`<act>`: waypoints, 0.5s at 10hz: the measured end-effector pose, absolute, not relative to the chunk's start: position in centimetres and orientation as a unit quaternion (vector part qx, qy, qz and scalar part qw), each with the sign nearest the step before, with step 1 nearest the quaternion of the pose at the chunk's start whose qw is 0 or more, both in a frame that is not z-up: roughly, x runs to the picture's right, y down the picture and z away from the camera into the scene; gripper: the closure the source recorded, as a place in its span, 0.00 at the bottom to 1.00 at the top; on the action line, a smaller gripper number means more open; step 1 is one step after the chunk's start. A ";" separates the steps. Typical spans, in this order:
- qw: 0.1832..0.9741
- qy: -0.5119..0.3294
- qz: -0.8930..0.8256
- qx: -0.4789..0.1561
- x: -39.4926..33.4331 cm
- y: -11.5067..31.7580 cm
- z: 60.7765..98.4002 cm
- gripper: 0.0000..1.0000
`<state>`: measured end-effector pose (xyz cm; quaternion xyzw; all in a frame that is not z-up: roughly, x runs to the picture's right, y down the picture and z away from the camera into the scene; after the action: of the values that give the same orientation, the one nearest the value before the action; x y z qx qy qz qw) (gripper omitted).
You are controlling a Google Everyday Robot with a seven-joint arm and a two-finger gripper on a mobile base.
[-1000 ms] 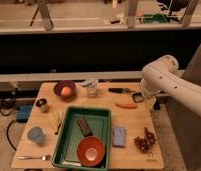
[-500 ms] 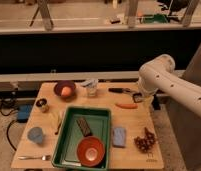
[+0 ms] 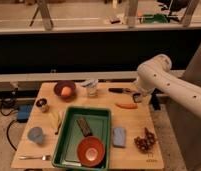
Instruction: Place pepper in table surface
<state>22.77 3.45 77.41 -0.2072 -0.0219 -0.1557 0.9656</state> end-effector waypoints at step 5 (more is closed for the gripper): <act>0.962 -0.031 -0.170 -0.211 22.4 3.3 78.9 0.20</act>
<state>22.37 3.32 78.91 -0.2106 -0.0307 -0.1701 0.9622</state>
